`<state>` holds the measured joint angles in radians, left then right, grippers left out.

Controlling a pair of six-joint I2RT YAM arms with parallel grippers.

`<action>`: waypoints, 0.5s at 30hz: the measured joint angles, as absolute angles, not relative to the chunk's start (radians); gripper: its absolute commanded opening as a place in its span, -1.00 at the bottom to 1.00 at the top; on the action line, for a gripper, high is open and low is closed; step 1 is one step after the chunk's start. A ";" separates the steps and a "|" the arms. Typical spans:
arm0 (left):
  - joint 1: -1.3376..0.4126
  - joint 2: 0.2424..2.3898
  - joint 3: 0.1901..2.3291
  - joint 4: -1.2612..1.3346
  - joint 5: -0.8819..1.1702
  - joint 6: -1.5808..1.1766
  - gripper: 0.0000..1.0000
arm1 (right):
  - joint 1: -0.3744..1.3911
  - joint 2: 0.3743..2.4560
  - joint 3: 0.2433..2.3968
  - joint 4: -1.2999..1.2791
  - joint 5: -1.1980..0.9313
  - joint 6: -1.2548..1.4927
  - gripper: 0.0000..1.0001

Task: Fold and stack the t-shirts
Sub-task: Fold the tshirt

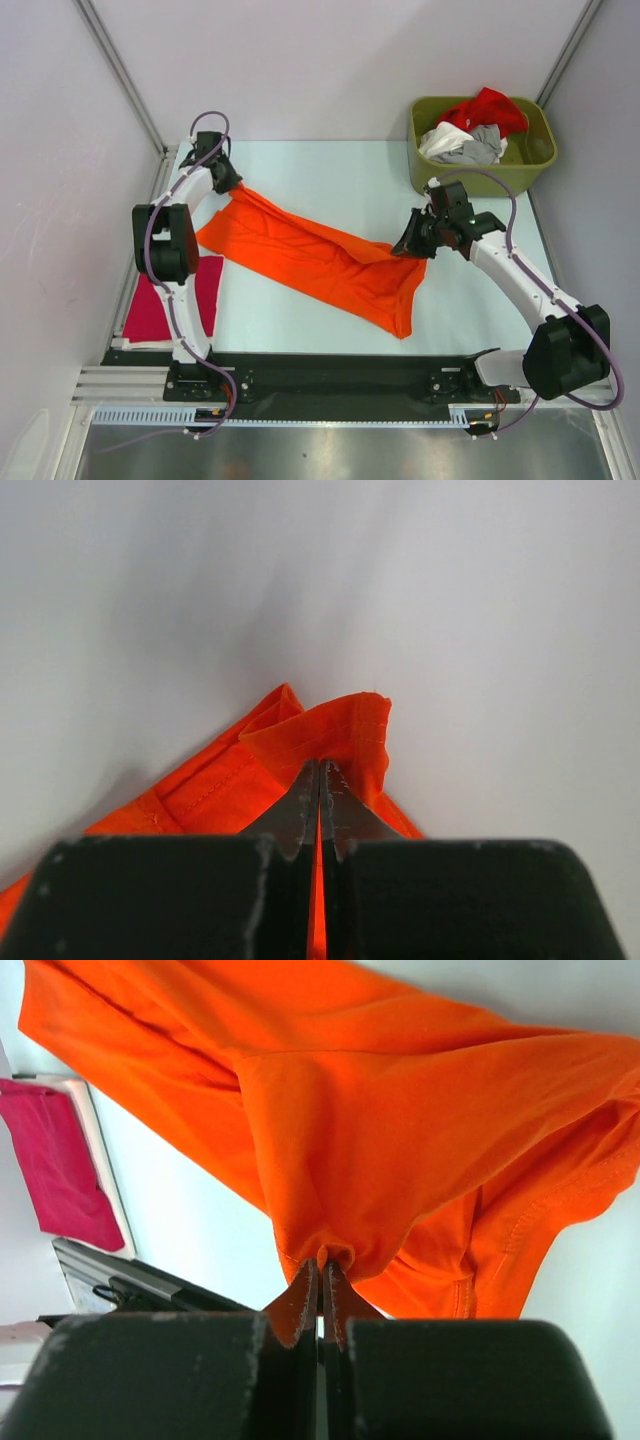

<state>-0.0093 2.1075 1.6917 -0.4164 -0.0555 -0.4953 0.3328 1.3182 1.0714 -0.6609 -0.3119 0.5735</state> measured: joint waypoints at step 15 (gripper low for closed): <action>-0.004 2.103 1.582 -0.386 -0.029 -0.493 -0.99 | 0.339 1.314 0.980 -0.662 -0.383 0.587 -1.00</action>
